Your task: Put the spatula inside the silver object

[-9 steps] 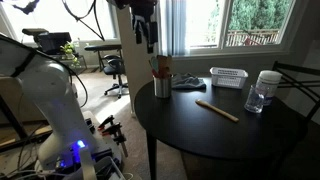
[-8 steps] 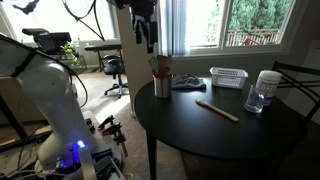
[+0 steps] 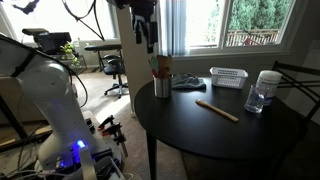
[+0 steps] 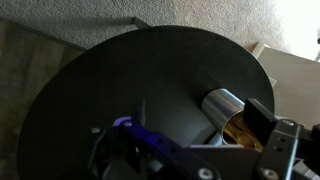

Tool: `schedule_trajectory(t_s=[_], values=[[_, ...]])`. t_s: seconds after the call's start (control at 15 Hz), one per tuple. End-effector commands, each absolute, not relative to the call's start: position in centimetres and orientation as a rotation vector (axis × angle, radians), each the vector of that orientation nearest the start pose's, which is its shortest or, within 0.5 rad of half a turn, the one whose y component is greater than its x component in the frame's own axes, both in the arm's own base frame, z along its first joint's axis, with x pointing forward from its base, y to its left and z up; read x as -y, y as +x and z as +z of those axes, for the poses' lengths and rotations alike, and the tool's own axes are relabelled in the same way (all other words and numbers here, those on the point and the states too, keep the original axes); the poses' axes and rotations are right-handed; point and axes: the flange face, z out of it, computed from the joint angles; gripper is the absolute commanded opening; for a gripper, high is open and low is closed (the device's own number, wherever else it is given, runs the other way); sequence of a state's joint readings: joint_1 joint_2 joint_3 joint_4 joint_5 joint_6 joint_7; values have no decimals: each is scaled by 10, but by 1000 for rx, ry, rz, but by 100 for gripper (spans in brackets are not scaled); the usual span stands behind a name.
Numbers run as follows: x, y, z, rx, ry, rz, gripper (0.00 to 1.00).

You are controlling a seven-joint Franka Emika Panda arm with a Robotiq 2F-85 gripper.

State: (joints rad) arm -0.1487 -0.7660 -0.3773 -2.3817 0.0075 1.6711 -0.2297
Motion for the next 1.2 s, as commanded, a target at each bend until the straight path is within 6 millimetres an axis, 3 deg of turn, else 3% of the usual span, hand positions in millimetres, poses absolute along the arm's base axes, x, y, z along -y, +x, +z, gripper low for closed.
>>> schedule_trajectory(t_s=[0.0, 0.73, 1.13], values=[[191, 276, 562, -289, -2878, -149, 100], [195, 279, 562, -296, -2874, -143, 100], [269, 318, 556, -272, -2867, -191, 100]])
